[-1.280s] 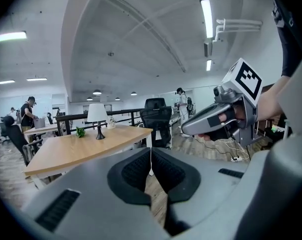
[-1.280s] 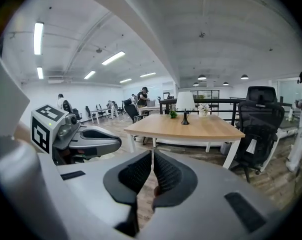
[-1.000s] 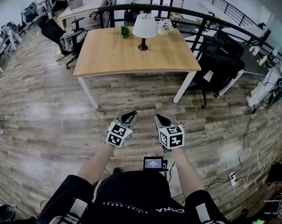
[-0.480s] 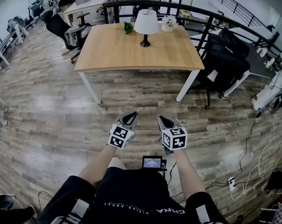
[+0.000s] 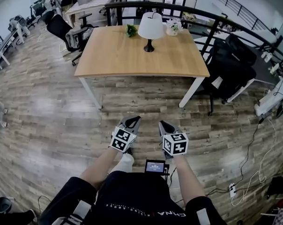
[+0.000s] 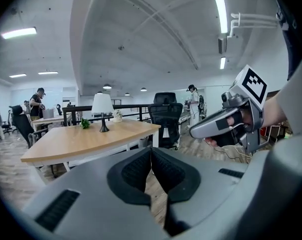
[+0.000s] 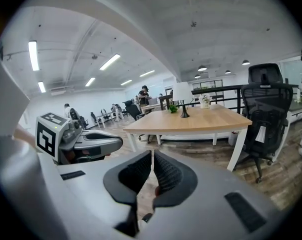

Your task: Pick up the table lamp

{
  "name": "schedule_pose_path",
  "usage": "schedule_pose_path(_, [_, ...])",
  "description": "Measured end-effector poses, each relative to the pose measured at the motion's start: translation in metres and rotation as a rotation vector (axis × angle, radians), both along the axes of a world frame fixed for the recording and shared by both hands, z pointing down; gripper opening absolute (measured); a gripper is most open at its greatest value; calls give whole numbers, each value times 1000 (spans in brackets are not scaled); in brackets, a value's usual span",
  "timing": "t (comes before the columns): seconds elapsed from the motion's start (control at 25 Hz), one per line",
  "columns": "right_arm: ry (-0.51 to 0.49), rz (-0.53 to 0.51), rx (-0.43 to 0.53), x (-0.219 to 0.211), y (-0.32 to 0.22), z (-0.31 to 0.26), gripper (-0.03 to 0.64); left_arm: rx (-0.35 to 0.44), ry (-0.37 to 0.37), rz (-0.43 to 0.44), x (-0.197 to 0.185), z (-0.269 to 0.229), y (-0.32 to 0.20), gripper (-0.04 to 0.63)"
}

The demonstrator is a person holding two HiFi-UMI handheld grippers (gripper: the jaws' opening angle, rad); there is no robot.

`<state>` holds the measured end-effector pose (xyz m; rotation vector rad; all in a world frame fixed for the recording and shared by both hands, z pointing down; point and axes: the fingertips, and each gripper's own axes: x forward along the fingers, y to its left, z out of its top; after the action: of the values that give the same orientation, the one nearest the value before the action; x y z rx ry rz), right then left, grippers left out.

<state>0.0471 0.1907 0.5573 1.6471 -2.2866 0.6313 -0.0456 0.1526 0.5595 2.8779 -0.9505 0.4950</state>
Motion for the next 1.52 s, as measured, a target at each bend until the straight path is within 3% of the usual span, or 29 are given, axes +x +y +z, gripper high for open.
schedule_pose_path(0.32, [30, 72, 6, 15, -104, -17, 41, -25, 33, 86, 19, -7, -106, 20])
schedule_pose_path(0.52, [29, 113, -21, 9, -160, -11, 41, -37, 18, 139, 12, -3, -163, 20])
schedule_pose_path(0.76, [-6, 150, -30, -7, -218, -9, 41, -85, 50, 107, -15, 4, -226, 20])
schedule_pose_path(1.0, [2, 146, -55, -9, -254, 0, 41, -119, 52, 119, -18, 17, -256, 20])
schedule_pose_path(1.24, [-12, 147, -83, 4, -288, 15, 41, -153, 39, 123, -6, 35, -287, 20])
schedule_pose_path(1.52, [-18, 106, -69, 34, -370, 21, 41, -126, 24, 105, 25, 34, -358, 20])
